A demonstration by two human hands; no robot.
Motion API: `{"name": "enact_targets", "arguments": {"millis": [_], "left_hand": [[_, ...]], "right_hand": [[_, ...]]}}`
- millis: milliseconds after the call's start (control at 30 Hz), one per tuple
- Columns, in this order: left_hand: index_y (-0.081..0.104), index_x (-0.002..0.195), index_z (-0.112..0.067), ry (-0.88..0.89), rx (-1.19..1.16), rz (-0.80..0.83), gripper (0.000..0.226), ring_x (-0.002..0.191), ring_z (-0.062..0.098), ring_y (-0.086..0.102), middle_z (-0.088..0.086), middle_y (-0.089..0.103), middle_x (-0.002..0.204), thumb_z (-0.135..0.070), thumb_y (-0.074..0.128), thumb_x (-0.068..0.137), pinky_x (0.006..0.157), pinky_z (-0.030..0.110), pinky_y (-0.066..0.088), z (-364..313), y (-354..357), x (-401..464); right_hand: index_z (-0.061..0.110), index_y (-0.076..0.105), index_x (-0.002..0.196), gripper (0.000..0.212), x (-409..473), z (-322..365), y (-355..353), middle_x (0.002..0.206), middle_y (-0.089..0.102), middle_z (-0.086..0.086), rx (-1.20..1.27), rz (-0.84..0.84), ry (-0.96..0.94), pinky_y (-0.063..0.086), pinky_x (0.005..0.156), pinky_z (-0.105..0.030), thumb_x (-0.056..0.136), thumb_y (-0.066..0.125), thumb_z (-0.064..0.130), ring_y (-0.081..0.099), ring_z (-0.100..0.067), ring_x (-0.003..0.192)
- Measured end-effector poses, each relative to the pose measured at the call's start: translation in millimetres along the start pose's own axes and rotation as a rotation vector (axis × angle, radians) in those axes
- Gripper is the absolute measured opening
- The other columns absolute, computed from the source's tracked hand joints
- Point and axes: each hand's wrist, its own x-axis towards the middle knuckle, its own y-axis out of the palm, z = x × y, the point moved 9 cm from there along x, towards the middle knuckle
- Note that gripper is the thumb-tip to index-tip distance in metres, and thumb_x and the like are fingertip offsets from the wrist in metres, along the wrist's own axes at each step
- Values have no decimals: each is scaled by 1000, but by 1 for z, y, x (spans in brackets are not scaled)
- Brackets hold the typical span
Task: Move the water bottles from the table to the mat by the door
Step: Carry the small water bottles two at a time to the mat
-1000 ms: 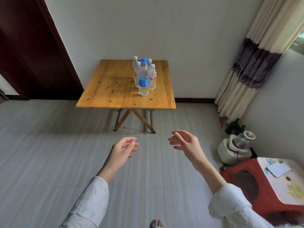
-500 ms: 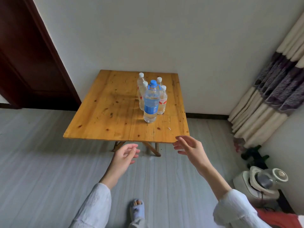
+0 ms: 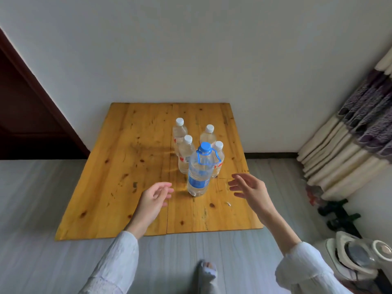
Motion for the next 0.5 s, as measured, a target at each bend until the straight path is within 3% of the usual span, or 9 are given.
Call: {"name": "enact_targets", "arguments": {"millis": [100,233,300,500], "left_hand": [[57,111,-15,13,39,-9,24,99,14,57,0,62,105,-14,38,95,81,24,48,-5,2,42],[53,121,-17,47,146,-6,29,108,10,52,-6,57,115,-17,42,94,95,27,43,-14,13,104],[51,123,-18,53,182,-9,31,111,9,51,-7,56,119,-17,46,93,96,24,39,-17,20,135],[45,129,-19,57,254,56,43,117,8,43,-4,50,130,-17,56,88,98,26,36,-23,51,206]], "right_hand": [[13,62,97,16,44,1,-1,87,69,-7,-25,-29,10,53,75,-34,92,48,19,65,-20,79],[8,61,107,22,109,-2,-2,90,68,-6,-105,-52,-4,53,77,-37,92,48,19,64,-19,82],[8,59,112,26,141,-4,2,99,67,-9,-179,-40,-14,54,78,-37,90,52,19,63,-19,86],[10,51,124,48,208,-12,26,116,58,-9,-510,67,-92,44,76,-25,81,66,24,56,-15,92]]}}
